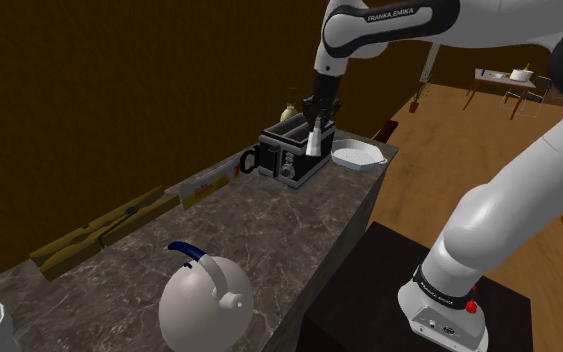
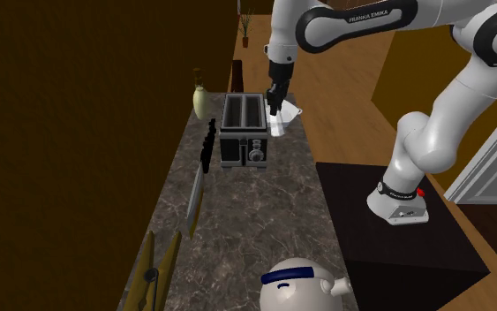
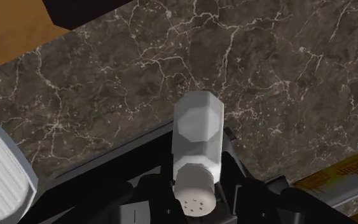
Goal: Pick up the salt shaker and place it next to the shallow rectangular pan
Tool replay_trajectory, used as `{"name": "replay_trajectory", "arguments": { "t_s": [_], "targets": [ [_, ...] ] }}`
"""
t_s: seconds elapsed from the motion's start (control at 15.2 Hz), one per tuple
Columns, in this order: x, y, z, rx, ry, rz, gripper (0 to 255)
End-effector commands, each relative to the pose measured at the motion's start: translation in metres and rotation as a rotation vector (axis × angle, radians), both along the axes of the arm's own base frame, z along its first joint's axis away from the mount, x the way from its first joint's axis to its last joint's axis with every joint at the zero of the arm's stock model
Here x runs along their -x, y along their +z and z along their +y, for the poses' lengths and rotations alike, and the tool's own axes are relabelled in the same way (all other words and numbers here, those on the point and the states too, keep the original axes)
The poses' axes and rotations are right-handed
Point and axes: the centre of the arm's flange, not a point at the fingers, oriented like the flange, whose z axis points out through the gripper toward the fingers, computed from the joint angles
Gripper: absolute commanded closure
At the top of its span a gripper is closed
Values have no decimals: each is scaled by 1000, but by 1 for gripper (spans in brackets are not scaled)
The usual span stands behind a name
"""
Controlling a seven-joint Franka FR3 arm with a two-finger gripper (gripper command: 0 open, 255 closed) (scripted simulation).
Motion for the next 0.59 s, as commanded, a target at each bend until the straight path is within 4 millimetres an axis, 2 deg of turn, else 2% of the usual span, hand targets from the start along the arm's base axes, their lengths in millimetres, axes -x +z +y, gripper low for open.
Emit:
{"name": "replay_trajectory", "arguments": {
  "t_s": [0.0, 0.53],
  "targets": [
    [13, 1, -25, -1, 2, 0, 255],
    [56, 1, -122, -1, 2, 0, 255]
  ]
}}
